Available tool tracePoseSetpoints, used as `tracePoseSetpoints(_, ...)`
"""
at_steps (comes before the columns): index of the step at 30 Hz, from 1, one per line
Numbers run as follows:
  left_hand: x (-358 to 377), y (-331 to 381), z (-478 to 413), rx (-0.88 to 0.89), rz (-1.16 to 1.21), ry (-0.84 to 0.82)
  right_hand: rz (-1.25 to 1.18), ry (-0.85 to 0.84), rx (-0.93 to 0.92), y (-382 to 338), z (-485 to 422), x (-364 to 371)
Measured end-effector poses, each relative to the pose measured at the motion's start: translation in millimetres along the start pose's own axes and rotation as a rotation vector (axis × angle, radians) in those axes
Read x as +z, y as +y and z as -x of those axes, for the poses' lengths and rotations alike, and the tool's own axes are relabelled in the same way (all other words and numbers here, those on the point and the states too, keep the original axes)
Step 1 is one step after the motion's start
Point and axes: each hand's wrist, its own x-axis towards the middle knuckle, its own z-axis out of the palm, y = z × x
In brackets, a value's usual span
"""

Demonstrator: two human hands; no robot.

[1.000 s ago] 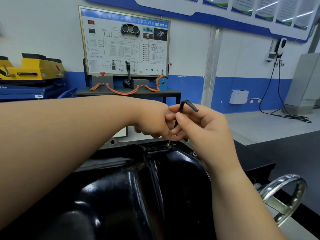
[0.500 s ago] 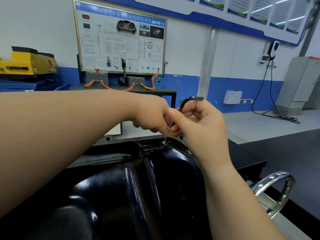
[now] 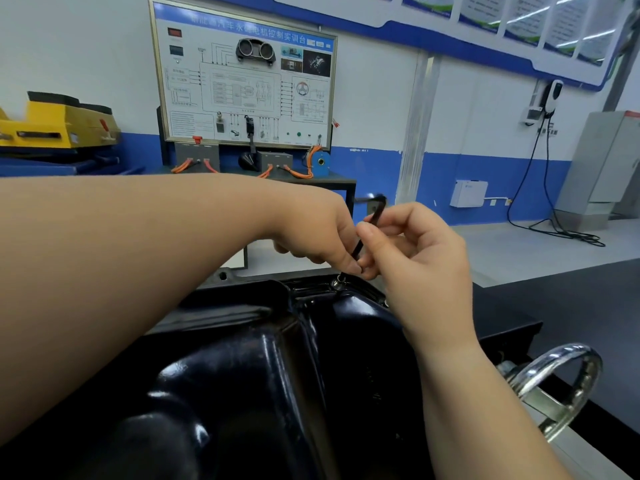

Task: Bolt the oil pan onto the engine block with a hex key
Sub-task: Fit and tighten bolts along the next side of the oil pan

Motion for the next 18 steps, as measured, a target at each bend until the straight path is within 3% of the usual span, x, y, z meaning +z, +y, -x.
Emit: tracePoseSetpoints(18,0.5,1.5,1.5,-0.037,-0.004,-0.003,-0.062,-0.072,0.002,0.7,2.7,0.1)
